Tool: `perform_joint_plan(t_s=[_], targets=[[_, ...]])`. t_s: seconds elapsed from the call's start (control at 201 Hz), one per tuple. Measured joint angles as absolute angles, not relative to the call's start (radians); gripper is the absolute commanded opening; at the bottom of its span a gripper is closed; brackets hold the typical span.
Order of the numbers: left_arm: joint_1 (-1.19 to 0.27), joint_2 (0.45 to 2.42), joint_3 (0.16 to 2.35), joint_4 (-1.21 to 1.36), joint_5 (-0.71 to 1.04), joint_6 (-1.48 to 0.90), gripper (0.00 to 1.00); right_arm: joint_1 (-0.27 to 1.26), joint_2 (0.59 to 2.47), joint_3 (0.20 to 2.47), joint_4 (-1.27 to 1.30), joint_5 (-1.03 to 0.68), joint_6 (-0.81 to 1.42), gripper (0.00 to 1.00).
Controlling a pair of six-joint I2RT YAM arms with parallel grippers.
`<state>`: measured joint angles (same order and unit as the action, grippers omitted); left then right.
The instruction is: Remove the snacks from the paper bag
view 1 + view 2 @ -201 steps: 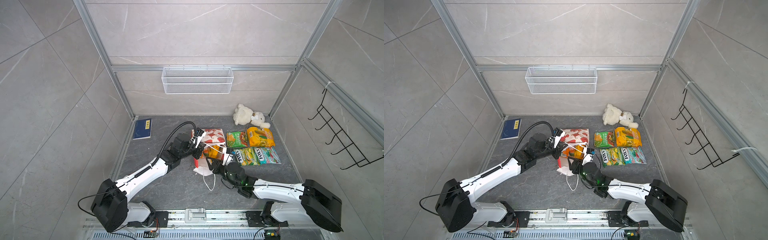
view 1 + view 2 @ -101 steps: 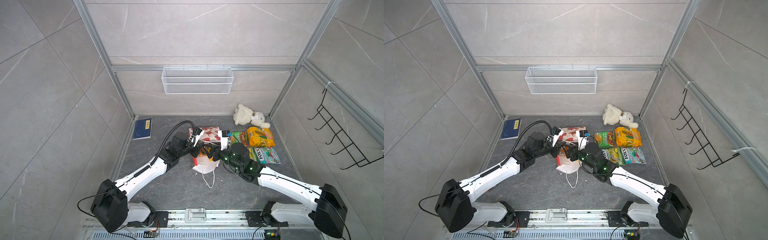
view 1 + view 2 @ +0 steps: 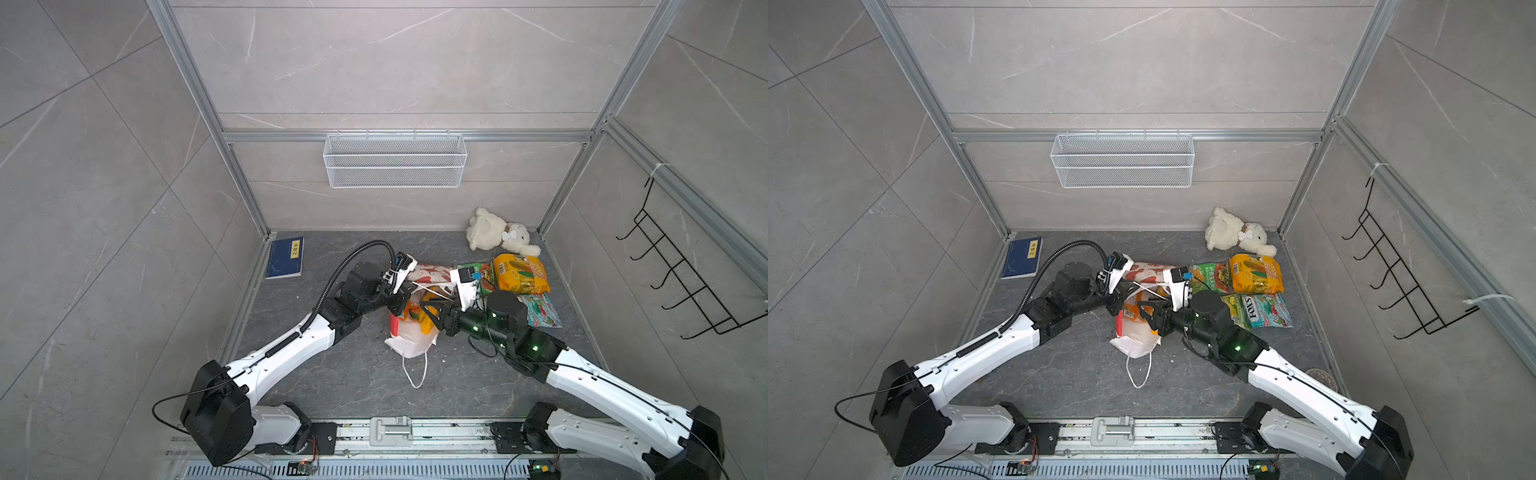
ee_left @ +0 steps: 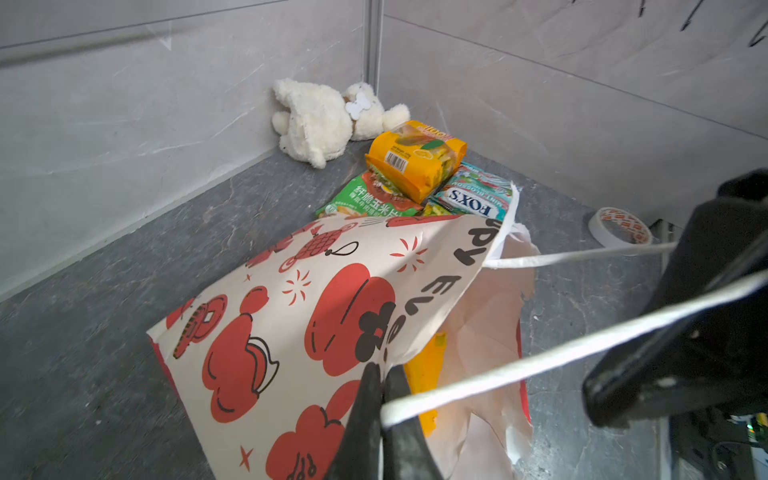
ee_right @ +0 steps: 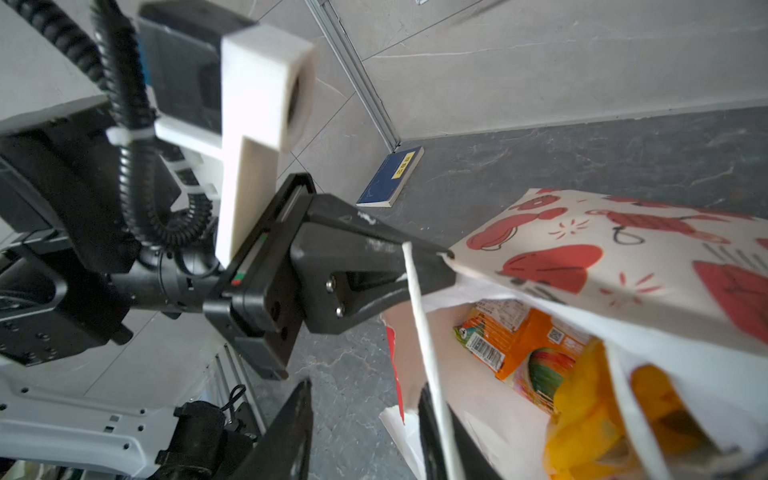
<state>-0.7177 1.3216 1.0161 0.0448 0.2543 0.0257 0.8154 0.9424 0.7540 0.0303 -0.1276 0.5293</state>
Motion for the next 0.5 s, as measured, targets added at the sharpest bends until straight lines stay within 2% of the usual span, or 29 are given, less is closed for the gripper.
perform_joint_plan(t_s=[0.144, 0.254, 0.503], targets=[[-0.735, 1.324, 1.021, 0.049, 0.3, 0.026, 0.0, 0.854, 0.871, 0.754, -0.037, -0.076, 0.52, 0.62], [-0.733, 1.33, 1.021, 0.057, 0.308, 0.025, 0.0, 0.853, 0.89, 0.765, -0.042, -0.061, 0.527, 0.63], [-0.668, 1.332, 1.021, 0.056, 0.2, 0.018, 0.0, 0.839, 1.24, 1.058, -0.118, -0.141, 0.543, 0.66]])
